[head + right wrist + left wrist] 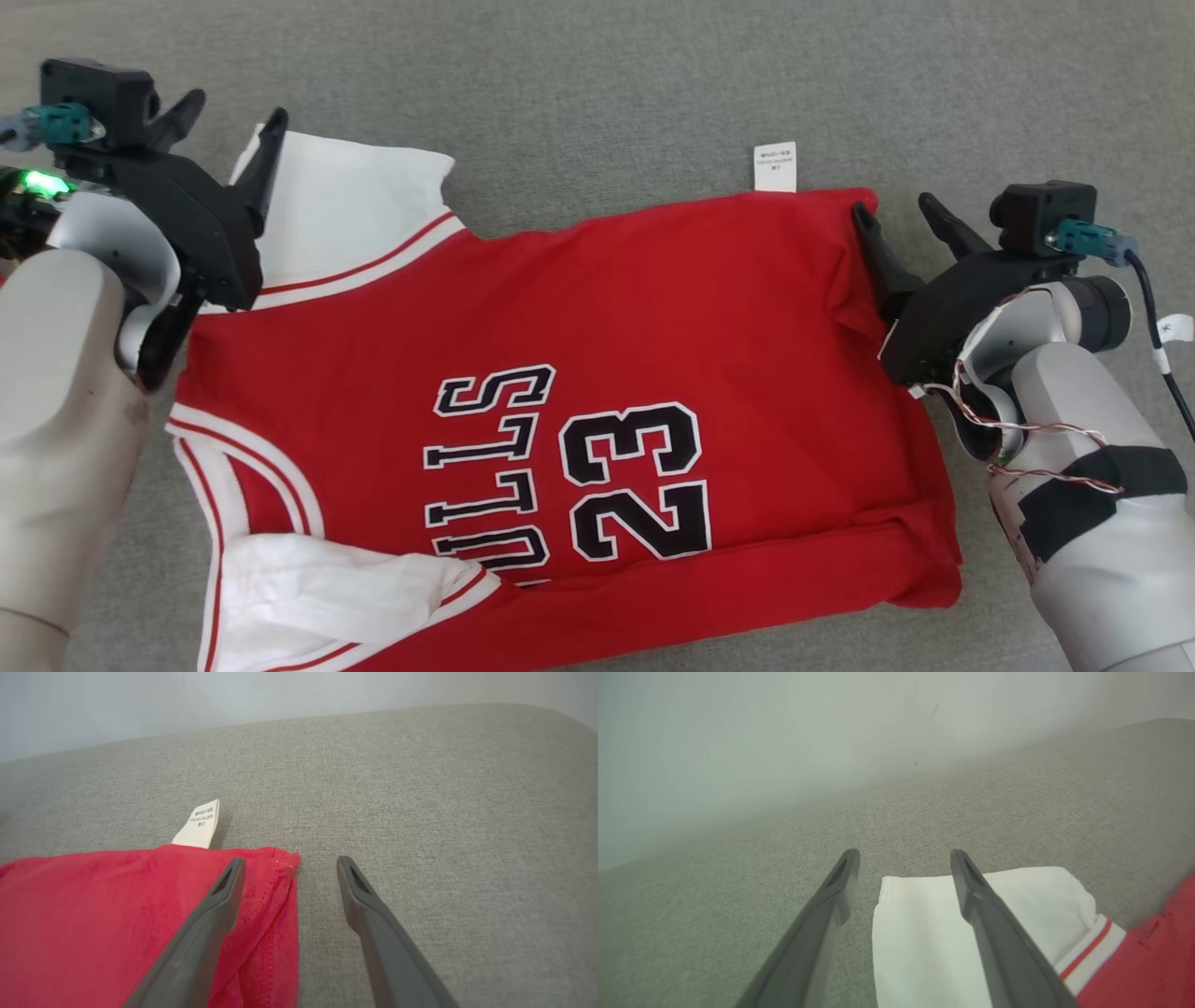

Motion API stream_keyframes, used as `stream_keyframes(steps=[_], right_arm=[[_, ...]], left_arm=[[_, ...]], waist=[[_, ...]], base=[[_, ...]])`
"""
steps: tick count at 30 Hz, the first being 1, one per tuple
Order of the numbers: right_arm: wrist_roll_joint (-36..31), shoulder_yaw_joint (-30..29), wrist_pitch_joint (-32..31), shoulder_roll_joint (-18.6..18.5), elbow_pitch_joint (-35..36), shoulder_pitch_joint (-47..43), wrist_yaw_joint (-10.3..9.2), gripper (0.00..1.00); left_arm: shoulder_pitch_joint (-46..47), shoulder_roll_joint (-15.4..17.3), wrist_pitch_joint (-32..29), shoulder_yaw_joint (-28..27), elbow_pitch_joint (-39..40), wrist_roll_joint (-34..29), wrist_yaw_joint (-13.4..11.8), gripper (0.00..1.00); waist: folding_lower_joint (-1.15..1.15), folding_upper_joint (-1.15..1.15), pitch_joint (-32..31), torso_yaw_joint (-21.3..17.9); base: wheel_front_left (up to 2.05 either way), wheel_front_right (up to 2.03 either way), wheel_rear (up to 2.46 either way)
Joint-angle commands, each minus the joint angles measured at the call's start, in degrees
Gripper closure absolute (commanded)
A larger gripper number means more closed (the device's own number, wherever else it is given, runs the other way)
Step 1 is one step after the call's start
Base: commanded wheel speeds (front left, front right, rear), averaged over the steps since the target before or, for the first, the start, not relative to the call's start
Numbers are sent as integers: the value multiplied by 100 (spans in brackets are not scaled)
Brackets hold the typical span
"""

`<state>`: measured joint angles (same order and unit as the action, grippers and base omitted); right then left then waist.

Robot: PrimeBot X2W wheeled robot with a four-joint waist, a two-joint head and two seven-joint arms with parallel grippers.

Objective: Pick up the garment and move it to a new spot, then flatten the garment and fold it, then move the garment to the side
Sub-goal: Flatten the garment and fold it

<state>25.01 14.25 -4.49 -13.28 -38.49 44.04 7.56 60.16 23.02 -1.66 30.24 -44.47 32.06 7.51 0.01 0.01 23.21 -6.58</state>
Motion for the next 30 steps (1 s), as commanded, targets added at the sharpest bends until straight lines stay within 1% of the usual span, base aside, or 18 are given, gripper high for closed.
stream_keyframes(steps=[1, 5, 9, 12, 17, 20, 21, 22, 23, 24, 25, 30], right_arm=[[64, 112, 67, 45, -103, 123, -16, 0], [196, 346, 130, 79, -389, 350, -16, 0], [277, 493, 203, 121, -562, 499, -16, 0], [384, 637, 245, 137, -714, 622, -16, 0], [576, 877, 304, 161, -886, 793, -16, 0], [668, 1015, 339, 155, -957, 895, -16, 0], [700, 1059, 349, 153, -976, 925, -16, 5], [740, 1111, 332, 150, -994, 948, -16, 31], [773, 1157, 346, 143, -1000, 971, -16, 75], [815, 1197, 364, 141, -996, 996, -16, 100], [858, 1234, 389, 130, -1007, 1021, -16, 100], [986, 1360, 570, 4, -1062, 1123, -16, 100]], left_arm=[[126, 46, 86, 53, -170, 123, -13, 0], [288, 48, 121, 294, -540, 303, -12, 0], [394, 21, 166, 470, -746, 426, -12, 0], [539, 67, 205, 602, -995, 477, -12, 0], [710, 29, 161, 792, -1365, 558, -12, 0], [756, -57, 214, 801, -1495, 740, -12, 0], [734, -87, 174, 828, -1530, 821, -12, 0], [723, -90, 166, 863, -1556, 870, -12, 0], [728, -79, 183, 896, -1582, 885, -12, 39], [731, -75, 199, 932, -1615, 905, -12, 70], [737, -81, 208, 965, -1640, 941, -12, 99], [787, -134, 421, 1049, -1642, 1190, -12, 100]], waist=[[-1, -1, 121, -140], [-1, -1, 172, -197], [-1, -1, 221, -231], [-1, -1, 269, -253], [-1, -1, 335, -301], [-1, -1, 375, -319], [-1, -1, 391, -327], [-1, -1, 401, -328], [-1, -1, 408, -325], [-1, -1, 410, -323], [-1, -1, 407, -320], [-1, -1, 316, -215]], base=[[0, 0, 0], [0, 0, 0], [0, 0, 0], [0, 0, 0], [0, 0, 0], [0, 0, 0], [0, 0, 0], [0, 0, 0], [0, 0, 0], [0, 0, 0], [0, 0, 0], [0, 0, 0]])
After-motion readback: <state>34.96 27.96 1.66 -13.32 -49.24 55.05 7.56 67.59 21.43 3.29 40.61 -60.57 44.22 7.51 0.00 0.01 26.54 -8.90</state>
